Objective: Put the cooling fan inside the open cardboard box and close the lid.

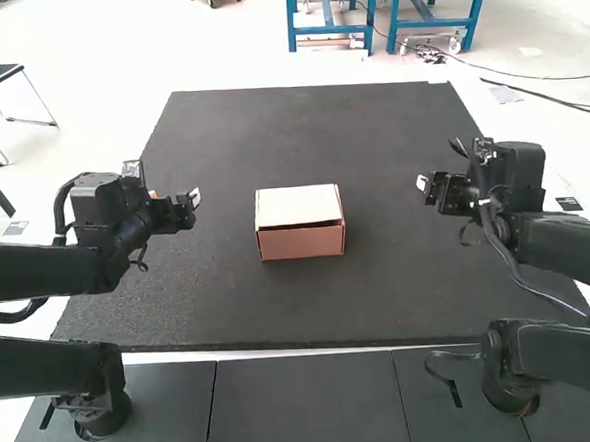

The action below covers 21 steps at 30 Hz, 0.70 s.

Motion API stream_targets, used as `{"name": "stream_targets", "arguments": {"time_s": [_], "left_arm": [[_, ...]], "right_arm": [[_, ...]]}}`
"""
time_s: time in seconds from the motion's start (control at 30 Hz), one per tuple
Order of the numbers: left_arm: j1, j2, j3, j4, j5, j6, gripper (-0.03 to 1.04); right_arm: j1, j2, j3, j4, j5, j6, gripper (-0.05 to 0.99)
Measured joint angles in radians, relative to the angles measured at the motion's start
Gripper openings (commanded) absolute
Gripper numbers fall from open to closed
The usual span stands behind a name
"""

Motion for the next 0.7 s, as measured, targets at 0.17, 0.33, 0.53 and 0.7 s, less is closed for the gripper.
{"name": "stream_targets", "arguments": {"time_s": [0.17,0.33,0.53,0.7], "left_arm": [[0.011,0.0,-0.045,0.093,0.0,0.021,0.96],[0.011,-0.02,-0.077,0.13,0.0,0.023,0.96],[0.011,-0.122,-0.156,0.196,0.0,0.025,0.96],[0.011,-0.263,-0.191,0.166,0.001,0.021,0.96]], "right_arm": [[-0.031,0.0,-0.058,0.084,-0.001,-0.009,0.91],[-0.048,-0.021,-0.095,0.103,-0.001,-0.013,0.91],[-0.051,-0.128,-0.164,0.139,-0.002,-0.014,0.91],[-0.051,-0.192,-0.2,0.146,0.0,-0.01,0.91]]}}
